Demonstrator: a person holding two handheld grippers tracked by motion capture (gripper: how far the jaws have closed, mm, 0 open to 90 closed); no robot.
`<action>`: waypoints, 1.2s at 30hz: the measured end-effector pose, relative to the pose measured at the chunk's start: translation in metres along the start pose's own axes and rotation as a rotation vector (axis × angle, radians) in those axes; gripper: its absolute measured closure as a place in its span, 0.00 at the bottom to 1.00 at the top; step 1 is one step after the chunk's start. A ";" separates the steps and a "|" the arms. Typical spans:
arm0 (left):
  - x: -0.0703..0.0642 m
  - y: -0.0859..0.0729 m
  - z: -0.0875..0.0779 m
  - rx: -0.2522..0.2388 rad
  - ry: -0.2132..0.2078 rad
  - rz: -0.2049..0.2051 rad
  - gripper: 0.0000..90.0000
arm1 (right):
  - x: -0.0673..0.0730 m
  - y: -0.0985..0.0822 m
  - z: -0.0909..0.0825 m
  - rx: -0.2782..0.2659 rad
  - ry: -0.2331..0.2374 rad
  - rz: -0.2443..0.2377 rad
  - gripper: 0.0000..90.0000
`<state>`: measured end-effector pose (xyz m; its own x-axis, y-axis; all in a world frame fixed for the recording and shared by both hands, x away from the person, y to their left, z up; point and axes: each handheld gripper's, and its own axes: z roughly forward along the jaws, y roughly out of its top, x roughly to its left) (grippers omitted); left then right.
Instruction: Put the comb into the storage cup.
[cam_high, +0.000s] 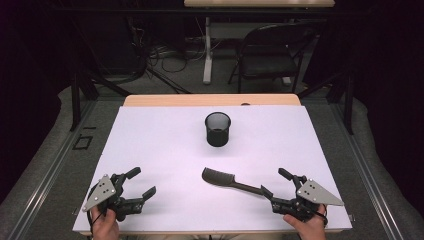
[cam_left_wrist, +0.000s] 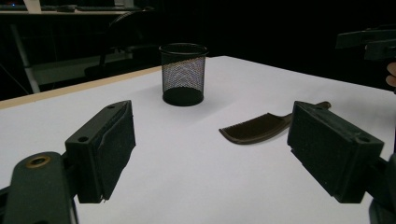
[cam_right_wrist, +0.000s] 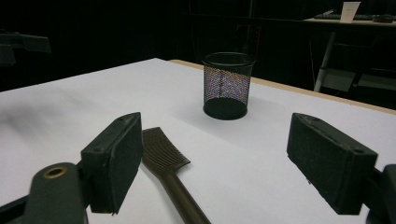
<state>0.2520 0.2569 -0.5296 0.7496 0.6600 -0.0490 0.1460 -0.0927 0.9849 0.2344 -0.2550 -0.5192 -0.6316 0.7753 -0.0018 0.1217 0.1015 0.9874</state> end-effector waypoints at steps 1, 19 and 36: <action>0.000 0.000 0.000 0.003 0.001 0.000 0.17 | 0.000 0.000 0.000 0.000 0.002 0.003 0.21; -0.002 -0.001 -0.004 0.008 0.012 -0.010 0.17 | 0.000 0.011 0.013 0.114 0.052 -0.051 0.23; -0.001 -0.002 -0.003 0.021 0.022 -0.021 0.17 | 0.003 0.034 0.030 0.247 0.124 -0.128 0.24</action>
<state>0.2492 0.2590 -0.5313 0.7320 0.6781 -0.0659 0.1751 -0.0938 0.9801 0.2599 -0.2305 -0.4906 -0.7404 0.6662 -0.0892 0.2081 0.3534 0.9120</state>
